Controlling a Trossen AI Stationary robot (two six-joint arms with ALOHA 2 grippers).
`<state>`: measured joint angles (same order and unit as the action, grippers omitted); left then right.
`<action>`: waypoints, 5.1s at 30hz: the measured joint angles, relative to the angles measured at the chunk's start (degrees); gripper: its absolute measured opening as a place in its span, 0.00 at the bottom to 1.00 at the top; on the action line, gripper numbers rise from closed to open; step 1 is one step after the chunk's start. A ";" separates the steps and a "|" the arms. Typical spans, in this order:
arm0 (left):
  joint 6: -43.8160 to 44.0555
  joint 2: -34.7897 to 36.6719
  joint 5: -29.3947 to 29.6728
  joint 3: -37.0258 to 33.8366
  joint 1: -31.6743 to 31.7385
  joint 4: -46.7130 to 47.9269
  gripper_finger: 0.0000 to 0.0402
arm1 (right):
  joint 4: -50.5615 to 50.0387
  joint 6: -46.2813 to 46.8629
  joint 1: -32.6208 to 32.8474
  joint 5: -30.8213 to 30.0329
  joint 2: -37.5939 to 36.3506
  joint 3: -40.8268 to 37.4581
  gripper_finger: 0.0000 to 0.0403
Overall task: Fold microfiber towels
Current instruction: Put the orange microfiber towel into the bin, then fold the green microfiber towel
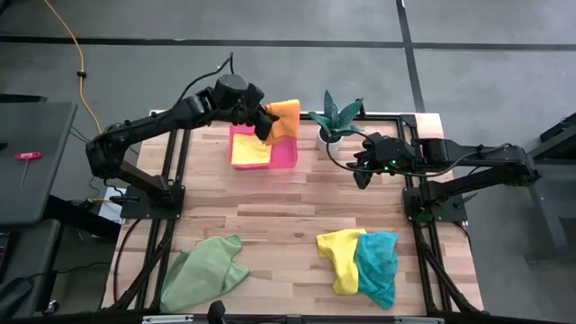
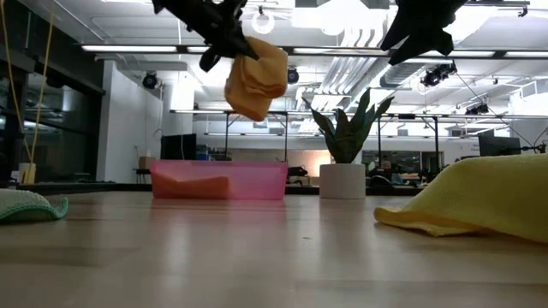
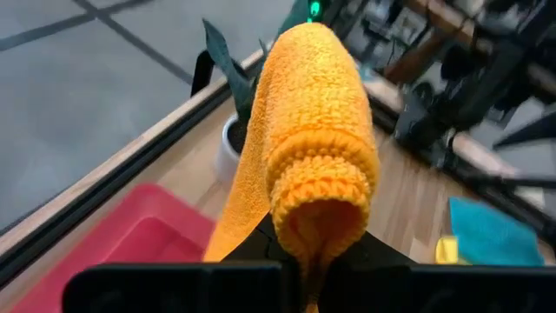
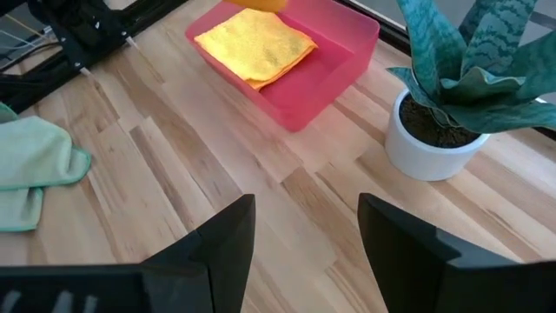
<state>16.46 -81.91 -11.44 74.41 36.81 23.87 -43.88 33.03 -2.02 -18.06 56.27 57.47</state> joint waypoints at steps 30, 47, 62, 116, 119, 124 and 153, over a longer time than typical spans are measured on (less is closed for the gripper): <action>21.06 -7.65 -7.00 -16.65 7.20 -25.08 0.01 | -0.42 0.02 0.02 -3.51 0.02 -0.28 0.49; 26.29 -14.50 -9.33 -16.68 6.68 -27.32 0.01 | -0.42 1.72 0.02 -3.80 0.02 -0.33 0.49; 22.12 -15.44 -12.61 -16.68 9.10 -18.94 0.01 | -0.44 1.69 0.02 -4.11 0.02 -0.33 0.49; -3.99 -20.30 -2.68 1.98 12.43 0.61 0.55 | -0.42 3.13 0.02 -5.81 0.02 -0.33 0.49; -7.24 -19.54 -3.85 3.02 12.70 2.10 0.54 | -0.42 3.15 0.01 -5.81 0.02 -0.33 0.49; -14.67 -17.62 -4.94 1.37 9.28 0.72 0.42 | -0.42 3.17 0.02 -5.84 0.02 -0.33 0.49; -4.50 37.81 12.05 -42.62 -26.07 -43.81 0.00 | 15.84 -10.90 0.17 -2.57 0.02 -0.35 0.49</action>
<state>11.96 -44.10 0.61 31.79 10.74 -19.94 -28.04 22.13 -1.85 -20.63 56.29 57.12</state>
